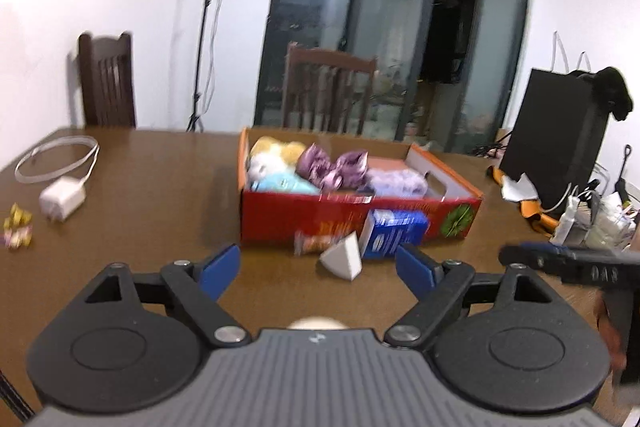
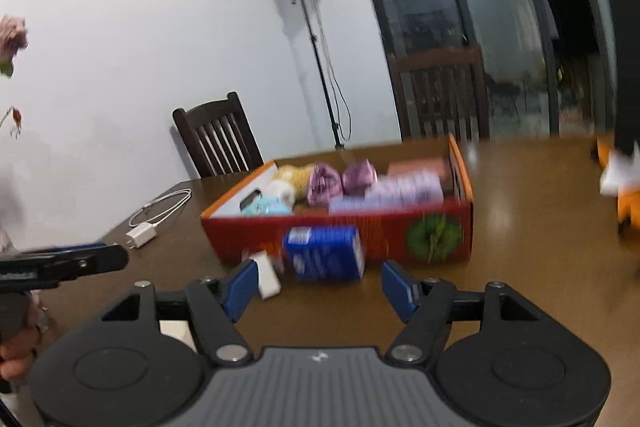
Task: Organize soft objects
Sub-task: 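Withdraw both tools from the box back over the table, then close the right tool on the white eraser while the left tool closes on the wrapped candy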
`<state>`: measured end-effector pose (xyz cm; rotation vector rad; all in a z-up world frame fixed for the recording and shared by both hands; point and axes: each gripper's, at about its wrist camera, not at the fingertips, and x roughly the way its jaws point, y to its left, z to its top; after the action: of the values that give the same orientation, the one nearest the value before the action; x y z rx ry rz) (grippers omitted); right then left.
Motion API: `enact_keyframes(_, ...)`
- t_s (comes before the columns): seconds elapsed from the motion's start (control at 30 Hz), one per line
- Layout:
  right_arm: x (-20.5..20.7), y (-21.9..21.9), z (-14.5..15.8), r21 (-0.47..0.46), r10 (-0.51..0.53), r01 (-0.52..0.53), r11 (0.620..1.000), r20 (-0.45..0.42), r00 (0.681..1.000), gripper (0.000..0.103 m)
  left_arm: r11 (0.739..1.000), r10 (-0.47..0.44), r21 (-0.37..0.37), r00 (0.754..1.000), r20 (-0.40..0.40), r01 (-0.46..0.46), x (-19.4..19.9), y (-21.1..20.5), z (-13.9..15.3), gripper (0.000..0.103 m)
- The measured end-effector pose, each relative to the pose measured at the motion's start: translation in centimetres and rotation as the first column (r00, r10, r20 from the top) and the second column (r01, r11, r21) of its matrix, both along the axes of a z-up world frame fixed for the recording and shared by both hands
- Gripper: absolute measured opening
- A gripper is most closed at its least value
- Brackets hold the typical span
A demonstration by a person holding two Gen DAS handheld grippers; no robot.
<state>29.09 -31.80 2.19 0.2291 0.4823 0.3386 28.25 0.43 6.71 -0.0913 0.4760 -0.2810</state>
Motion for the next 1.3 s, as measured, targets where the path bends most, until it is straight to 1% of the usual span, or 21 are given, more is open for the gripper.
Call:
enact_keyframes(0.03, -0.5, 0.0, -0.9, -0.004, -0.001, 0.001, 1.000, -0.012, 1.000, 0.068, 1.000, 0.006, -0.003, 1.000, -0.013, -0.006, -0.2, 0.0, -0.4, 0.087)
enact_keyframes(0.1, -1.4, 0.6, -2.2, -0.054, 0.008, -0.009, 0.999, -0.020, 1.000, 0.068, 1.000, 0.009, 0.002, 0.999, -0.042, -0.009, -0.5, -0.2, -1.3, 0.087)
enact_keyframes(0.17, -1.7, 1.1, -3.1, -0.081, 0.014, -0.016, 0.997, -0.031, 0.999, 0.068, 0.999, 0.021, 0.031, 0.998, -0.059, -0.019, -0.5, -0.7, -2.1, 0.087)
enact_keyframes(0.3, -1.9, 1.2, -4.1, -0.027, 0.046, -0.047, 0.998, -0.052, 0.998, 0.068, 0.996, 0.028, 0.090, 0.998, -0.057, -0.023, -0.6, -2.0, -2.7, 0.087)
enact_keyframes(0.37, -1.9, 1.4, -4.6, -0.013, 0.058, -0.059, 0.998, -0.066, 0.996, 0.068, 0.993, 0.032, 0.118, 0.999, -0.041, -0.027, -0.7, -2.6, -2.8, 0.087)
enact_keyframes(0.43, -1.8, 1.6, -5.1, -0.001, 0.072, -0.072, 0.997, -0.081, 0.994, 0.068, 0.991, 0.042, 0.132, 0.999, -0.033, -0.037, -0.6, -2.9, -3.0, 0.087)
enact_keyframes(0.53, -1.6, 2.5, -5.1, -0.008, 0.096, -0.097, 0.995, -0.087, 0.992, 0.068, 0.992, 0.051, 0.122, 0.997, -0.050, -0.045, -0.2, -2.7, -3.7, 0.087)
enact_keyframes(0.63, -0.8, 3.6, -4.4, -0.050, 0.122, -0.126, 0.991, -0.068, 0.990, 0.068, 0.991, 0.078, 0.112, 0.995, -0.070, -0.069, 0.3, -1.9, -4.1, 0.087)
enact_keyframes(0.73, 1.0, 5.3, -3.8, -0.099, 0.148, -0.154, 0.983, -0.060, 0.987, 0.067, 0.988, 0.113, 0.109, 0.991, -0.074, -0.105, 0.7, -0.6, -4.4, 0.087)
enact_keyframes(0.83, 3.4, 7.3, -3.4, -0.137, 0.175, -0.183, 0.974, -0.069, 0.982, 0.066, 0.987, 0.144, 0.085, 0.986, -0.087, -0.137, 1.2, 0.9, -4.5, 0.087)
enact_keyframes(0.87, 4.1, 7.8, -3.2, -0.145, 0.188, -0.196, 0.970, -0.068, 0.980, 0.060, 0.986, 0.151, 0.081, 0.985, -0.089, -0.144, 1.4, 1.3, -4.6, 0.087)
enact_keyframes(0.93, 6.0, 9.3, -2.9, -0.173, 0.213, -0.221, 0.960, -0.061, 0.975, 0.056, 0.985, 0.155, 0.086, 0.984, -0.086, -0.148, 2.0, 1.9, -4.5, 0.087)
enact_keyframes(1.0, 7.6, 10.5, -2.7, -0.204, 0.212, -0.218, 0.954, -0.052, 0.976, 0.051, 0.985, 0.150, 0.097, 0.986, -0.070, -0.143, 2.6, 2.1, -4.2, 0.087)
enact_keyframes(1.07, 9.3, 11.5, -2.8, -0.223, 0.204, -0.214, 0.951, -0.067, 0.977, 0.043, 0.985, 0.144, 0.103, 0.988, -0.058, -0.138, 3.1, 2.1, -3.9, 0.087)
enact_keyframes(1.1, 10.0, 11.9, -3.0, -0.228, 0.194, -0.207, 0.951, -0.076, 0.978, 0.042, 0.985, 0.143, 0.103, 0.988, -0.053, -0.137, 3.4, 2.1, -3.7, 0.087)
enact_keyframes(1.2, 11.6, 12.5, -3.8, -0.222, 0.182, -0.200, 0.954, -0.098, 0.978, 0.027, 0.987, 0.121, 0.110, 0.992, -0.039, -0.116, 4.6, 1.8, -3.3, 0.087)
enact_keyframes(1.23, 11.8, 12.5, -4.2, -0.213, 0.187, -0.207, 0.955, -0.107, 0.976, 0.017, 0.987, 0.115, 0.117, 0.993, -0.036, -0.110, 5.1, 1.6, -3.2, 0.087)
enact_keyframes(1.3, 11.7, 12.4, -4.5, -0.219, 0.189, -0.208, 0.953, -0.102, 0.977, 0.016, 0.989, 0.085, 0.127, 0.996, -0.038, -0.080, 6.5, 0.9, -3.0, 0.086)
